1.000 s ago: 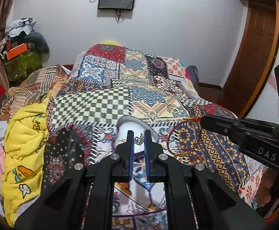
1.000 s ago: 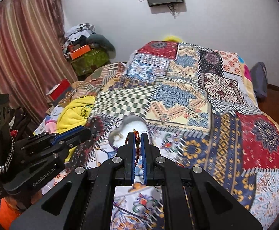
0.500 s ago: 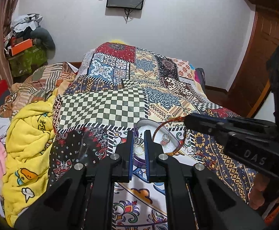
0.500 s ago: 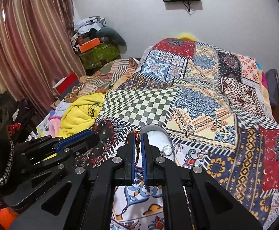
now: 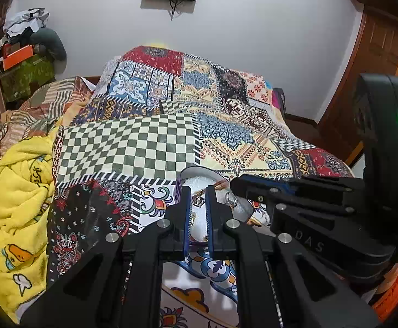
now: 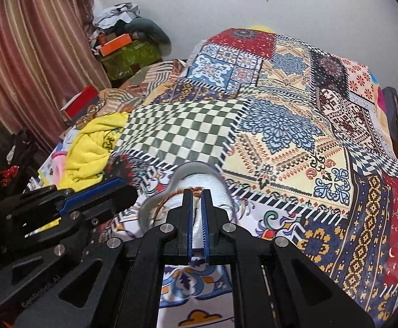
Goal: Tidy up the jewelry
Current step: 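Carry the red bracelet into the heart tin and open the right tool, then move the right tool back to the remaining jewelry pile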
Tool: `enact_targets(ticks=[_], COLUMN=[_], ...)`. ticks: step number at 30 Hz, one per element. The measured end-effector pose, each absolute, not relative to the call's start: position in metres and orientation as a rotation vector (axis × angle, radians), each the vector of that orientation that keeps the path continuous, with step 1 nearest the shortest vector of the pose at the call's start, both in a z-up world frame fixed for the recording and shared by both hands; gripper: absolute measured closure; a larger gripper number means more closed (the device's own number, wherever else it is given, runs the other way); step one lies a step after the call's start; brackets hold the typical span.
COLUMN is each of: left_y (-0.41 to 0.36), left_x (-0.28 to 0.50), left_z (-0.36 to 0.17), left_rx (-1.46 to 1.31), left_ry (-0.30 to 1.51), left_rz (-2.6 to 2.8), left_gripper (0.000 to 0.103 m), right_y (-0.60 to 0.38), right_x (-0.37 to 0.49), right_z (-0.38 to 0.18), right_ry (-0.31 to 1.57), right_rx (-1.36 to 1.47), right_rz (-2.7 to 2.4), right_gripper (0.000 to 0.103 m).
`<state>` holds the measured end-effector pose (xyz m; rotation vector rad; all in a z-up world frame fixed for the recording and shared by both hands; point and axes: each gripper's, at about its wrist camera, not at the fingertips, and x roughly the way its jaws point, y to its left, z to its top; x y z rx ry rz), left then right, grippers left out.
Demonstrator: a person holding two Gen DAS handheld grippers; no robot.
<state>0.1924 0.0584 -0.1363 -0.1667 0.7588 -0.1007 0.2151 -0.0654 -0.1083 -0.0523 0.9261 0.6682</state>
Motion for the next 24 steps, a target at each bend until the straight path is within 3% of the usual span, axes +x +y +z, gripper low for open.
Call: enact_targets(ticks=[18, 20, 22, 24], left_y=[0.046, 0.044, 0.042, 0.040], left_x=[0.204, 0.202, 0.200, 0.196], left_z=[-0.161, -0.158, -0.153, -0.147], left_rx=[-0.132, -0.126, -0.121, -0.118], left_ry=[0.861, 0.861, 0.856, 0.838], left_rz=[-0.087, -0.087, -0.080, -0.066], left_gripper=[0.093, 0.089, 0.074, 0.066], right_y=[-0.088, -0.093, -0.098, -0.105], right_x=[0.204, 0.201, 0.198, 0.194], right_z=[-0.100, -0.099, -0.096, -0.092], right_ry=[0.926, 0.925, 0.920, 0.911], right_rx=[-0.106, -0.102, -0.098, -0.090], right_rz=[0.592, 0.587, 0.581, 0.572], right_gripper=[0.096, 0.092, 0.086, 0.077])
